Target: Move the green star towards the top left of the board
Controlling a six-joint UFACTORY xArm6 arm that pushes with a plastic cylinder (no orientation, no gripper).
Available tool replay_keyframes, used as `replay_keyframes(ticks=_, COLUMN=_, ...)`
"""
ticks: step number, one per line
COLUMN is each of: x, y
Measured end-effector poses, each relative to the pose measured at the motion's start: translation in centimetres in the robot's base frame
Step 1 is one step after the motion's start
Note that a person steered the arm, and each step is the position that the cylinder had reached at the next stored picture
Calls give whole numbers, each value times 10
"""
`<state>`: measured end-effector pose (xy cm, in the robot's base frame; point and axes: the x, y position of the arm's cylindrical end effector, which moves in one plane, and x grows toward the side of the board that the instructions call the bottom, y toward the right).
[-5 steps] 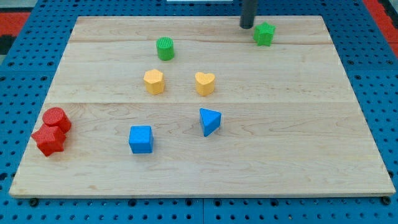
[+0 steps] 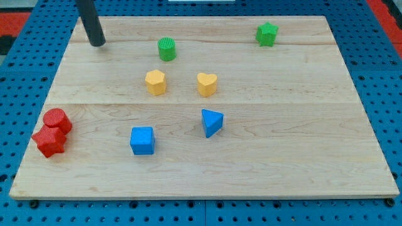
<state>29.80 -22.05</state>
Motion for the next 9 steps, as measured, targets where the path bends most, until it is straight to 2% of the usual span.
replay_keyframes(ticks=1, x=23, y=3)
replay_keyframes(ticks=2, x=28, y=22)
replay_keyframes(ticks=3, x=37, y=69)
replay_keyframes(ticks=5, x=20, y=326)
replay_keyframes(ticks=6, x=-21, y=420)
replay_keyframes(ticks=8, x=-41, y=293)
replay_keyframes(ticks=9, x=-65, y=364)
